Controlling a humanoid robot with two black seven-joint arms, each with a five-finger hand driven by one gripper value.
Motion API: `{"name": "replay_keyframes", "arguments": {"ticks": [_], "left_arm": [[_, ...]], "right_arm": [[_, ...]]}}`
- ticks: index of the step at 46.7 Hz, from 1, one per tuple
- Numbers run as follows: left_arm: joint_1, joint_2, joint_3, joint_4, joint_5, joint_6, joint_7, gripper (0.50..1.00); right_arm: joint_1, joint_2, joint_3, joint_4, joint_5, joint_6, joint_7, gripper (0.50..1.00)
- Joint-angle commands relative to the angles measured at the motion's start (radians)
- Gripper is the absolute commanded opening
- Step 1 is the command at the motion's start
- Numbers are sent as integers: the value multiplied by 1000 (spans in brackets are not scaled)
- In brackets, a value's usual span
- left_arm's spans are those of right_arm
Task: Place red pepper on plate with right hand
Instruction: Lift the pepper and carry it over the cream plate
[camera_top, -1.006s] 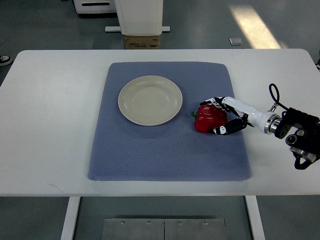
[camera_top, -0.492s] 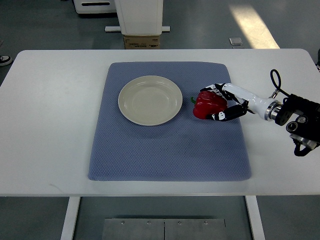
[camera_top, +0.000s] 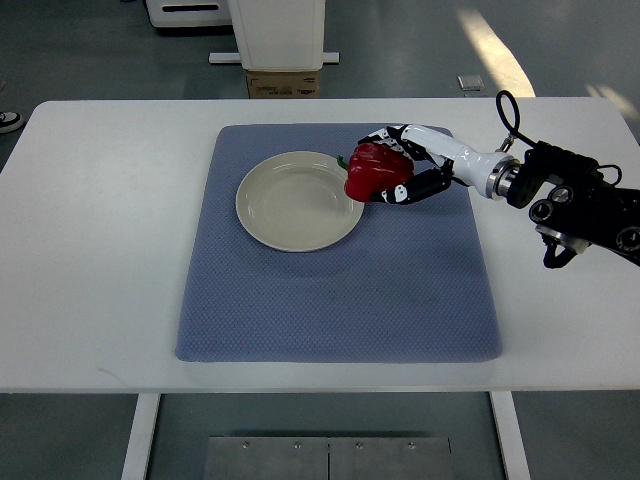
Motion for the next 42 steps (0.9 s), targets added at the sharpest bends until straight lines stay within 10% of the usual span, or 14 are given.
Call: {"name": "replay_keyframes", "arguments": {"ticks": [1,42], "left_arm": [[0,0,0,0,0,0,0,1000],[0,0,0,0,0,0,0,1000]], "right_arm": [[15,32,-1,-17,0,0,-11,500],[47,384,18,-281,0,0,-117,500]]}}
